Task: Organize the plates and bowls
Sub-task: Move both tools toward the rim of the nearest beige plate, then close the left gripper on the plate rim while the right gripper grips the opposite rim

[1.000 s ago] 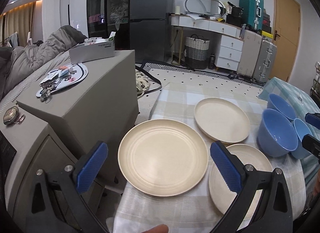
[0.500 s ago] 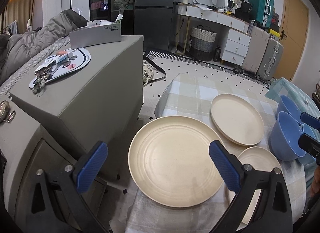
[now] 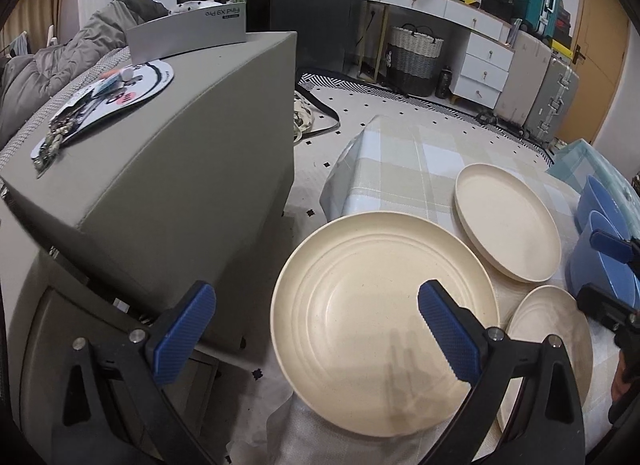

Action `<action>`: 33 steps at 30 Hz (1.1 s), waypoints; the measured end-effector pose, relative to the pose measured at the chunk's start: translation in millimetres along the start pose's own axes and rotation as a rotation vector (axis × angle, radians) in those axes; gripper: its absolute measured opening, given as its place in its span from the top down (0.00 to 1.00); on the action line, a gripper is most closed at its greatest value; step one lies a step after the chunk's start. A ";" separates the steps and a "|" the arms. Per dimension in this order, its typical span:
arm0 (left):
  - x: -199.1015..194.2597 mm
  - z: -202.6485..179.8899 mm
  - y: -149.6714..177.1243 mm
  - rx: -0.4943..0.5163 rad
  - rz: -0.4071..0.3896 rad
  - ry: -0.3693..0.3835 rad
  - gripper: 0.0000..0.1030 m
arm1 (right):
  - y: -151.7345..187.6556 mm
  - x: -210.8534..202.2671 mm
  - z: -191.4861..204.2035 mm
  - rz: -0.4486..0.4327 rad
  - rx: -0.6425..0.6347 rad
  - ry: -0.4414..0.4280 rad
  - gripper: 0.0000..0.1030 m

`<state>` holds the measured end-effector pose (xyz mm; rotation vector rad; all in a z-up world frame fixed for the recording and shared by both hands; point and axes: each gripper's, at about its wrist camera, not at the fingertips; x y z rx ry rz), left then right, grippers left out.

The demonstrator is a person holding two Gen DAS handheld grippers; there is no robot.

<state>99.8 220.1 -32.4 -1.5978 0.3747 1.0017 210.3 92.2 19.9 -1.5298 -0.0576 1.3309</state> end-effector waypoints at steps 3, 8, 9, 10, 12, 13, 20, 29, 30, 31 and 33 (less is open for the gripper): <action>7.1 -1.3 0.6 0.016 0.009 -0.003 0.02 | -0.4 14.9 4.2 0.024 -0.004 -0.008 0.01; 18.4 8.1 5.8 0.004 0.043 0.004 0.02 | 1.2 43.0 14.2 0.062 -0.013 -0.017 0.05; 21.0 10.6 7.9 0.000 0.055 0.014 0.02 | 2.4 49.8 15.1 0.077 -0.008 -0.021 0.06; 22.7 12.5 9.9 0.000 0.061 0.022 0.02 | 4.0 53.2 15.9 0.085 -0.006 -0.022 0.06; 27.5 15.8 15.0 0.007 0.078 0.012 0.02 | 6.0 62.9 17.3 0.100 -0.004 -0.023 0.06; 30.2 17.4 17.4 0.011 0.085 0.006 0.02 | 6.2 69.0 17.8 0.112 0.004 -0.029 0.07; 40.6 30.4 24.7 -0.021 0.142 0.014 0.02 | 9.1 97.5 18.8 0.169 0.028 -0.043 0.16; 46.2 33.3 25.9 -0.012 0.174 0.021 0.20 | 8.3 116.9 18.4 0.210 0.035 -0.043 0.30; 46.3 32.6 26.8 -0.011 0.176 0.024 0.21 | 8.6 119.4 17.6 0.216 0.040 -0.042 0.31; 45.8 31.6 26.3 -0.007 0.174 0.029 0.24 | 9.2 120.1 15.7 0.222 0.042 -0.038 0.33; 46.3 31.0 26.2 -0.001 0.177 0.038 0.32 | 12.0 123.5 15.8 0.237 0.046 -0.032 0.39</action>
Point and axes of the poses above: each gripper's, at about its wrist camera, not at the fingertips, and x roughly the way its jaws point, z to its left, y to its underside, and after that the axes turned 7 degrees about -y, right-handed
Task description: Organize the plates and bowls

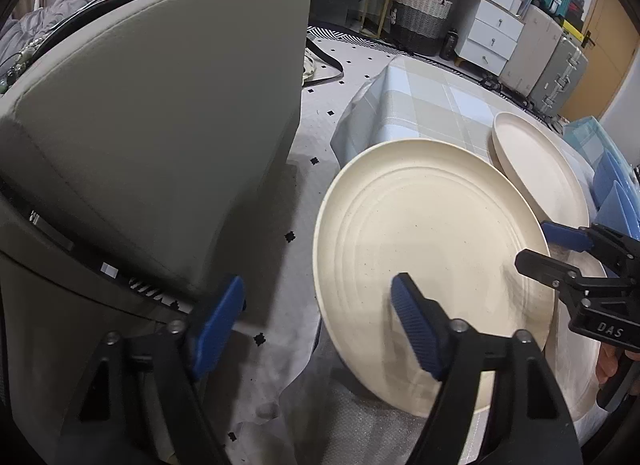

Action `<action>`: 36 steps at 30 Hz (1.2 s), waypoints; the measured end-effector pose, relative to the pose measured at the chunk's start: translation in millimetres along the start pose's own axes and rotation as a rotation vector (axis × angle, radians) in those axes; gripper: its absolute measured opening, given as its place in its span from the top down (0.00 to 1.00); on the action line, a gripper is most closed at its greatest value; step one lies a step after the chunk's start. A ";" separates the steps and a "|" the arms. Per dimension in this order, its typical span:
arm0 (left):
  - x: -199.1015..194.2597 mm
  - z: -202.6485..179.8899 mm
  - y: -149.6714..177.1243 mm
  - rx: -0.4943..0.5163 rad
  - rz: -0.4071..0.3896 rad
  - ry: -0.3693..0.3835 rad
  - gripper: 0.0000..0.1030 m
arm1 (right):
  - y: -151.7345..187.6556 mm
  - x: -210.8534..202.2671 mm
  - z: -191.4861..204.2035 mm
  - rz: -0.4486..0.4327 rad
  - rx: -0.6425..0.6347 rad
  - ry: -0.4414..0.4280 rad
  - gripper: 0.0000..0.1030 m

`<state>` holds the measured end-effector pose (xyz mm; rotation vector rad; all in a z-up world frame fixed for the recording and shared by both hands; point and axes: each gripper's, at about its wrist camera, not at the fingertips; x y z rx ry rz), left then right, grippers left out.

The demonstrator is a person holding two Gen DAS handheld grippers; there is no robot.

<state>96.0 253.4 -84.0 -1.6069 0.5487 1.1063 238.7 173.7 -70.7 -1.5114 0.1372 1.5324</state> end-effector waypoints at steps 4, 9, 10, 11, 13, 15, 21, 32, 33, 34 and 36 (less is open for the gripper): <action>1.6 -0.4 0.5 -0.005 0.017 0.027 0.47 | 3.9 5.3 -0.3 0.024 -0.003 0.008 0.53; 1.0 -3.0 0.9 -0.002 0.019 0.021 0.62 | 5.1 4.1 0.2 0.029 -0.017 0.031 0.66; 1.3 -3.2 1.0 -0.002 0.019 0.021 0.66 | 5.7 3.0 0.5 0.029 -0.017 0.033 0.69; 1.8 -3.3 0.8 0.000 0.020 0.021 0.69 | 6.2 3.1 0.6 0.032 -0.021 0.041 0.72; 3.4 -5.1 0.9 0.010 0.025 0.019 0.83 | 7.5 3.5 0.8 0.036 -0.026 0.051 0.77; 3.7 -8.7 0.3 0.027 0.028 0.003 0.88 | 7.8 3.5 0.3 0.033 -0.029 0.060 0.81; 1.0 -15.5 -0.2 0.063 0.011 -0.016 0.90 | 8.4 1.6 -1.3 0.024 -0.037 0.086 0.83; -11.6 -9.6 0.5 0.047 -0.029 -0.024 0.90 | 10.1 -6.9 3.9 0.004 -0.052 0.102 0.83; -14.2 -9.3 0.8 0.047 -0.036 -0.028 0.90 | 9.3 -7.1 4.9 -0.001 -0.053 0.102 0.83; -16.6 -9.4 0.5 0.044 -0.041 -0.030 0.90 | 9.3 -9.1 6.1 -0.007 -0.057 0.105 0.83; -22.5 -10.7 0.3 0.043 -0.053 -0.029 0.90 | 11.7 -15.5 9.4 -0.016 -0.059 0.105 0.83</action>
Point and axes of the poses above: each gripper's, at about its wrist camera, not at the fingertips, and x roughly the way its jaws point, z to its left, y to its underside, and after that the axes turned 7 degrees about -y, right-handed
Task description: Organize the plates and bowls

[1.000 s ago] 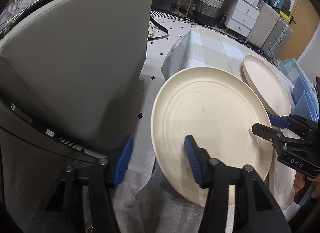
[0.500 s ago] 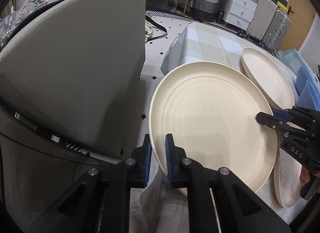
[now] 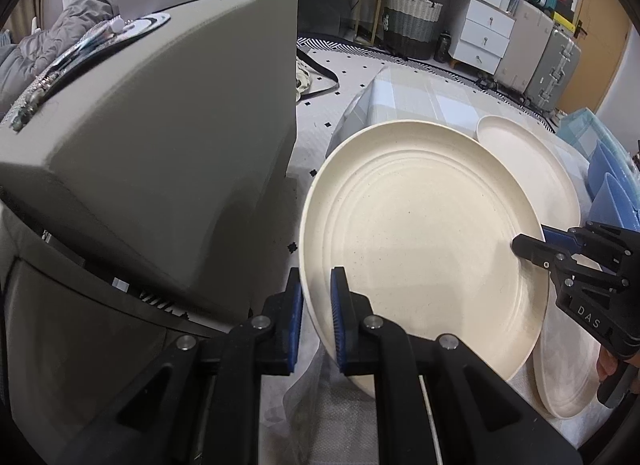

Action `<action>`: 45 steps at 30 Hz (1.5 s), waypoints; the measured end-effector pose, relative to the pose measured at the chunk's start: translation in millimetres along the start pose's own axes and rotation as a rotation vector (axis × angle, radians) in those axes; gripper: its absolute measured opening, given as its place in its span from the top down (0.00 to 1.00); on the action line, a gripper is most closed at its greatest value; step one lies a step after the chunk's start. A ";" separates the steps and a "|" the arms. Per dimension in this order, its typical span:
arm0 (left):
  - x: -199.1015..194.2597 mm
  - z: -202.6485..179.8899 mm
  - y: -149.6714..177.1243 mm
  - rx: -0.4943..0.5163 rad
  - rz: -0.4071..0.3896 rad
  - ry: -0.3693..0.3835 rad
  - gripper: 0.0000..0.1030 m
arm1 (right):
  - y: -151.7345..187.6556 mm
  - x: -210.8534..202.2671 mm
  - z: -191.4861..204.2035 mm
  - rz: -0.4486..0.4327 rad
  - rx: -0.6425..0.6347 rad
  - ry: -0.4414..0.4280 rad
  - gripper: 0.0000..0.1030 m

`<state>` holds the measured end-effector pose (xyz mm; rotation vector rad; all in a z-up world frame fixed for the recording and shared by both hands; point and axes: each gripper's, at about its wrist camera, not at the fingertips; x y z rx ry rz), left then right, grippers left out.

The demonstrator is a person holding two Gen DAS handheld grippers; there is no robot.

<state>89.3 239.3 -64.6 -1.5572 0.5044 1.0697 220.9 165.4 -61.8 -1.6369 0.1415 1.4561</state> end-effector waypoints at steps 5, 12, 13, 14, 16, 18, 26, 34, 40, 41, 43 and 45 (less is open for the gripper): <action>-15.8 -3.2 -0.1 -0.001 -0.031 0.009 0.90 | 1.4 -20.9 1.8 -0.030 0.004 0.006 0.83; -37.7 -12.9 1.5 0.021 -0.086 0.045 0.90 | 11.5 -55.6 1.7 -0.073 0.022 0.033 0.83; -40.0 -15.7 1.5 0.025 -0.092 0.049 0.90 | 14.8 -60.9 1.1 -0.078 0.026 0.038 0.83; -42.6 -17.7 1.3 0.029 -0.096 0.054 0.90 | 17.7 -65.6 0.6 -0.079 0.026 0.044 0.83; -46.5 -27.1 -1.9 0.041 -0.102 0.061 0.90 | 25.8 -75.7 -0.4 -0.083 0.035 0.056 0.83; -49.2 -35.2 -2.5 0.053 -0.106 0.071 0.90 | 32.3 -84.8 -2.9 -0.089 0.042 0.064 0.83; -56.1 -64.5 -5.1 0.108 -0.114 0.089 0.90 | 61.8 -119.2 -19.5 -0.109 0.089 0.101 0.83; -60.5 -92.6 3.6 0.154 -0.104 0.114 0.89 | 79.4 -145.6 -39.0 -0.125 0.128 0.124 0.83; -63.8 -110.1 9.0 0.178 -0.103 0.128 0.88 | 99.5 -165.1 -49.0 -0.137 0.152 0.135 0.83; -64.6 -113.2 10.3 0.182 -0.105 0.129 0.88 | 102.2 -167.5 -50.1 -0.138 0.156 0.137 0.83; -65.5 -119.6 12.8 0.195 -0.106 0.131 0.88 | 108.0 -173.6 -53.7 -0.142 0.169 0.137 0.83; -66.9 -125.1 15.4 0.207 -0.107 0.132 0.88 | 113.4 -178.6 -55.8 -0.144 0.176 0.141 0.83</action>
Point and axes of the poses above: each gripper's, at about its wrist camera, not at the fingertips, and x roughly the way its jaws point, z to its left, y to its underside, and after that the axes turned 7 degrees about -y, right-handed
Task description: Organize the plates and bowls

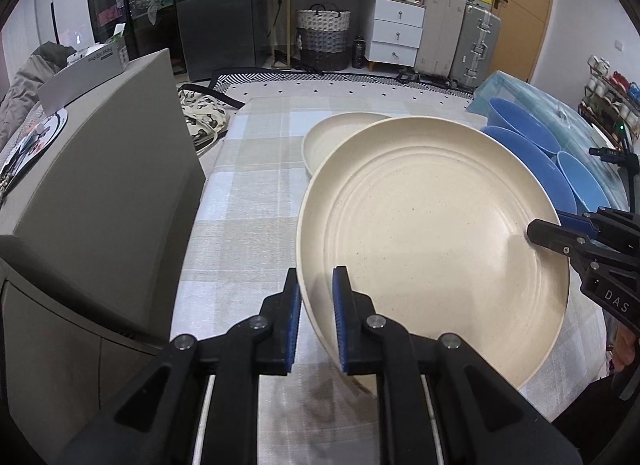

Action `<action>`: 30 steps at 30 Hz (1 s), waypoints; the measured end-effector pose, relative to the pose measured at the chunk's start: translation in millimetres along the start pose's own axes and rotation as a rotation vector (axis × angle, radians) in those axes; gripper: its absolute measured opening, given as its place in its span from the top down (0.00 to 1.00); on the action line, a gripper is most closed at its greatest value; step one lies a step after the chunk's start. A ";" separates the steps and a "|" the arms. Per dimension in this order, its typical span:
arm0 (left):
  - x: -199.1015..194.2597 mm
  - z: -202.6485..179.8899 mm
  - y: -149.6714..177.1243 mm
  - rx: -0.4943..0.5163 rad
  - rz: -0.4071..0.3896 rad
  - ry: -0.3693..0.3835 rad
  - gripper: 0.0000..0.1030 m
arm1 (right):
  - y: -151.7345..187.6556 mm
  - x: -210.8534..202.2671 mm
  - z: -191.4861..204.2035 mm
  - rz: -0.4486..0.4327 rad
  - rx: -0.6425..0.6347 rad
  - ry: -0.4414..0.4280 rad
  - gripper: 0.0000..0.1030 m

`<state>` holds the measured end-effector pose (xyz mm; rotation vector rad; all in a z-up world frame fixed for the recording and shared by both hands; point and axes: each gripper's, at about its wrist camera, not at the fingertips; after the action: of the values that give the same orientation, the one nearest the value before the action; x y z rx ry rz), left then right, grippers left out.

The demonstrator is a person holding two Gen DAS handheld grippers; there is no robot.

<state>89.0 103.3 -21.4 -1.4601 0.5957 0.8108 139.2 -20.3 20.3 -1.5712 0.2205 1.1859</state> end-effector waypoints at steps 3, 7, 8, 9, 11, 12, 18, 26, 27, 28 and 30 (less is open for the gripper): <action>-1.2 -6.8 1.6 0.011 0.000 0.002 0.88 | 4.2 -4.9 -3.2 0.002 0.011 0.006 0.83; -0.6 -15.6 2.1 0.025 0.008 -0.005 0.87 | 11.6 -8.7 -6.7 0.017 0.013 0.010 0.83; -0.4 -17.6 1.8 0.031 0.009 -0.007 0.87 | 14.3 -8.5 -7.4 0.025 0.014 0.012 0.83; -0.5 -20.3 2.0 0.036 0.010 -0.008 0.88 | 16.2 -7.7 -7.6 0.032 0.015 0.013 0.83; 0.0 -24.7 2.8 0.049 0.015 -0.009 0.88 | 21.2 -7.0 -11.1 0.044 0.019 0.015 0.83; 1.1 -26.4 3.1 0.055 0.018 -0.009 0.88 | 22.8 -6.2 -11.5 0.051 0.019 0.015 0.83; 4.5 -34.2 5.3 0.087 0.031 -0.026 0.87 | 28.3 0.0 -18.9 0.076 0.033 0.015 0.83; 10.2 -33.5 13.4 0.106 0.063 -0.049 0.87 | 37.1 11.4 -22.0 0.108 0.024 0.000 0.83; 11.7 -33.4 13.5 0.107 0.066 -0.054 0.87 | 37.5 12.9 -21.5 0.111 0.021 -0.002 0.83; 12.4 -33.7 14.5 0.108 0.068 -0.058 0.87 | 39.4 15.7 -21.1 0.117 0.018 -0.003 0.83; 15.0 -34.4 15.6 0.114 0.077 -0.062 0.87 | 40.4 20.5 -20.6 0.127 0.013 -0.004 0.83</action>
<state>90.3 69.9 -44.6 -1.3100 0.6437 0.8656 133.5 -43.9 -23.2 -1.5616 0.3290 1.2829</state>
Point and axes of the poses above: each gripper's, at about its wrist camera, not at the fingertips, and x roughly the way its jaws point, z to its left, y to its underside, and after that the axes turned 7 degrees about -y, right-handed
